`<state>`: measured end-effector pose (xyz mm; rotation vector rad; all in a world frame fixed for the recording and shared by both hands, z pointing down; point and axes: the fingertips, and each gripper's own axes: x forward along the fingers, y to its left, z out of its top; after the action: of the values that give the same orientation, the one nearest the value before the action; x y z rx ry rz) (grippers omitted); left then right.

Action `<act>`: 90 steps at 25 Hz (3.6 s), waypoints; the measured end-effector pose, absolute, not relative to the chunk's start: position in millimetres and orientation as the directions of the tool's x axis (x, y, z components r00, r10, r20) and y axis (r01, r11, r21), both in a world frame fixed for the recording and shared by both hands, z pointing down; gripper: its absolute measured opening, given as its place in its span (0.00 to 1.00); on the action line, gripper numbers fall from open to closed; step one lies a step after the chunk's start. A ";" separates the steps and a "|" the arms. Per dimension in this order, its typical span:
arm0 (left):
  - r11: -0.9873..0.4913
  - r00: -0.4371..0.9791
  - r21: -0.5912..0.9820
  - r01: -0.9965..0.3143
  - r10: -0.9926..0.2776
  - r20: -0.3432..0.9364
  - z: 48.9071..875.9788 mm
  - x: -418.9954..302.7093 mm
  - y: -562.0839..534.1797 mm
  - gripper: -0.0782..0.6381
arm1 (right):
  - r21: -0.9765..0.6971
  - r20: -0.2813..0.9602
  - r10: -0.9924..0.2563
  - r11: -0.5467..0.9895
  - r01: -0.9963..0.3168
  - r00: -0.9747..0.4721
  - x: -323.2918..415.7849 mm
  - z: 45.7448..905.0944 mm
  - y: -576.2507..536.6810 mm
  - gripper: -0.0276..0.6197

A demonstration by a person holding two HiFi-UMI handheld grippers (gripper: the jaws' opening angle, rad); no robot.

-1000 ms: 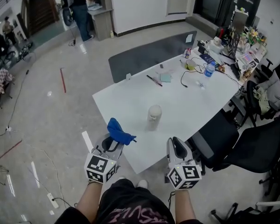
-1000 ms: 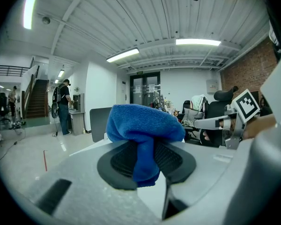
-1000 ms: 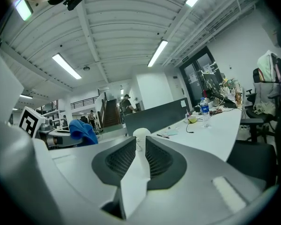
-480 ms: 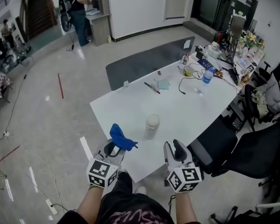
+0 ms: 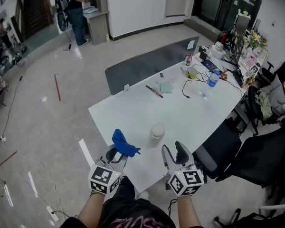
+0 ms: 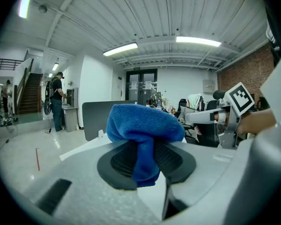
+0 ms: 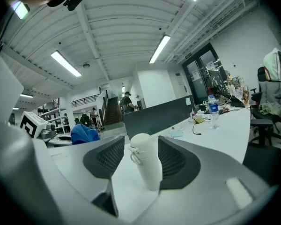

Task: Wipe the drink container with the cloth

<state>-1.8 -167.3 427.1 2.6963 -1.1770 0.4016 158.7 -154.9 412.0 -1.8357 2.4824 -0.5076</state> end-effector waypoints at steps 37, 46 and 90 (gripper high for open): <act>-0.808 0.800 0.176 -0.562 -0.477 0.364 486.6 36.3 -238.1 0.25 | -0.253 0.271 -0.914 0.237 -0.938 -0.303 126.3 446.5 -248.0 0.44; -0.884 0.852 0.132 -0.448 -0.378 0.362 487.6 67.3 -240.0 0.25 | -0.253 0.272 -0.914 0.234 -0.939 -0.301 127.4 449.0 -249.6 0.44; -0.953 0.814 0.173 -0.249 -0.109 0.570 598.6 95.2 -241.2 0.25 | -0.262 0.287 -0.913 0.217 -0.940 -0.291 126.8 453.8 -255.3 0.44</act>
<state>95.2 -241.2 598.6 2.7594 -0.2771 0.8456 126.8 -255.3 453.8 -1.9104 2.5047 -0.6270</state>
